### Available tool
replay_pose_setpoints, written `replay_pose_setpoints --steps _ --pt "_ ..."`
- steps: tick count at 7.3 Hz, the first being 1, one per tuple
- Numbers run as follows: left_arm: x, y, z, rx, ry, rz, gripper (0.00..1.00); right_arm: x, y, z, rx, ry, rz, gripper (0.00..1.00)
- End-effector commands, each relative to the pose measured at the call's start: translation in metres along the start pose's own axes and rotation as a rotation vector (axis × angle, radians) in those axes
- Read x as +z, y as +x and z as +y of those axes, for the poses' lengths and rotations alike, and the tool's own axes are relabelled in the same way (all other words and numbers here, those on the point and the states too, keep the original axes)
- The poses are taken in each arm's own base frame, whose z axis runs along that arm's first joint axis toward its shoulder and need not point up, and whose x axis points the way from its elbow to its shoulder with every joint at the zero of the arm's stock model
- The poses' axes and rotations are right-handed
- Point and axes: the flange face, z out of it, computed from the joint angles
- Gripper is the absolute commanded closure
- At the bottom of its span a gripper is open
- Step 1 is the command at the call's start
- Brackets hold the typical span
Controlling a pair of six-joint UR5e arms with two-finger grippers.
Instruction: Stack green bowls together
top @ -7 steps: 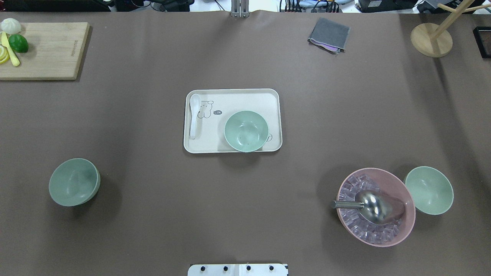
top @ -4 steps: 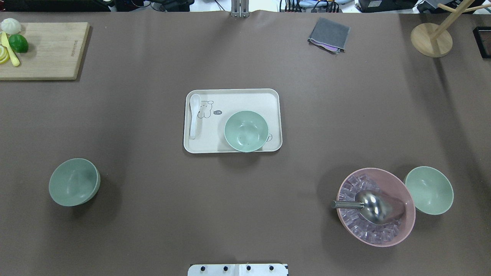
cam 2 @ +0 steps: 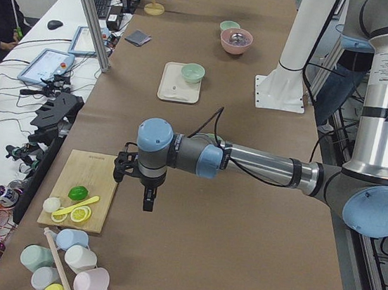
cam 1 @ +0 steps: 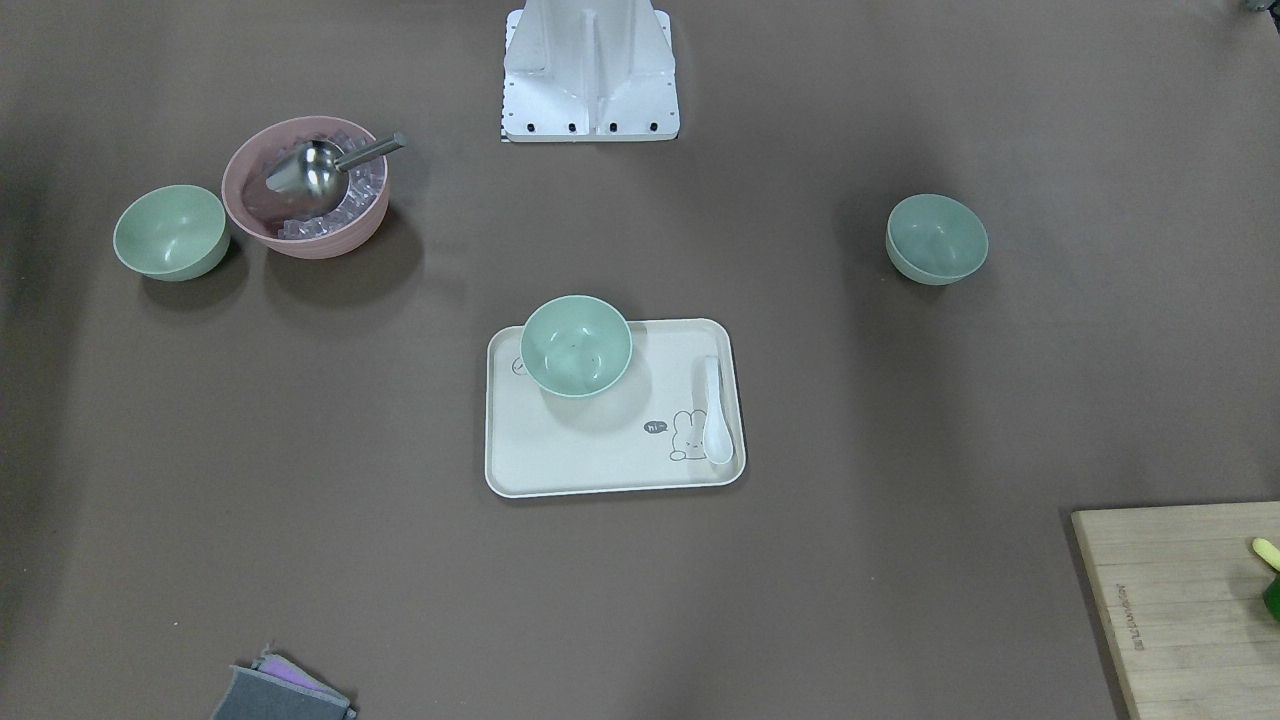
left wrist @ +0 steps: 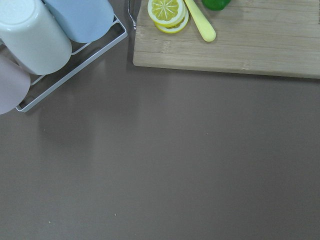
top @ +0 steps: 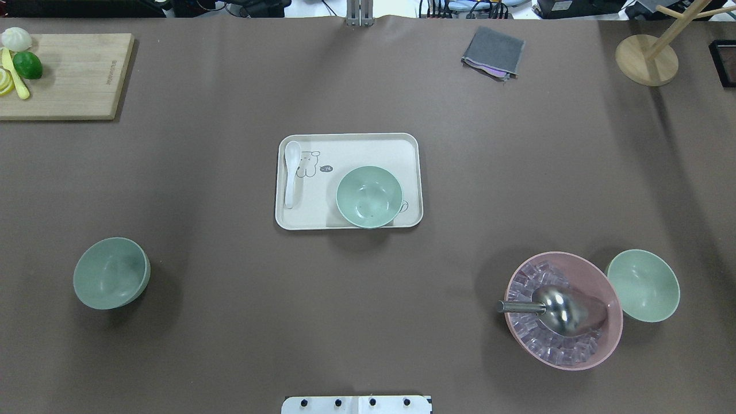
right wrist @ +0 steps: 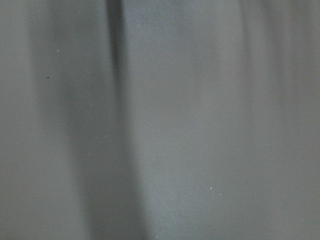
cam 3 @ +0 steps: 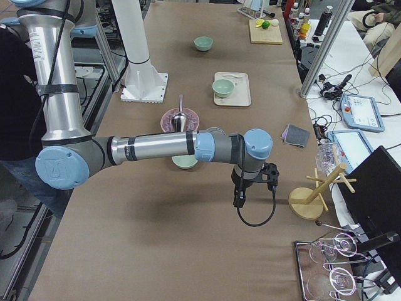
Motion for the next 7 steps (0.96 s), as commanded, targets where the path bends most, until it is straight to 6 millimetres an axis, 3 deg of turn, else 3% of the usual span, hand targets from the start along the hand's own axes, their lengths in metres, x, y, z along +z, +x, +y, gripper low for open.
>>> replay_pose_setpoints --steps 1,2,3,5,7 --pt "0.007 0.030 -0.007 0.054 -0.012 0.005 0.02 0.000 0.000 0.000 0.001 0.000 -0.002 0.00" --pt "0.013 0.057 -0.014 0.104 -0.020 0.013 0.02 -0.001 -0.001 -0.001 0.000 0.002 -0.002 0.00" --pt "0.009 0.067 -0.016 0.137 0.000 0.020 0.02 -0.002 -0.002 -0.002 -0.003 0.004 -0.002 0.00" --pt "0.023 0.121 -0.017 0.350 0.098 0.081 0.02 -0.003 -0.003 -0.002 0.000 0.004 -0.002 0.00" --pt "0.039 0.167 -0.012 0.271 0.060 0.173 0.02 -0.005 -0.007 -0.005 0.019 0.008 -0.004 0.00"
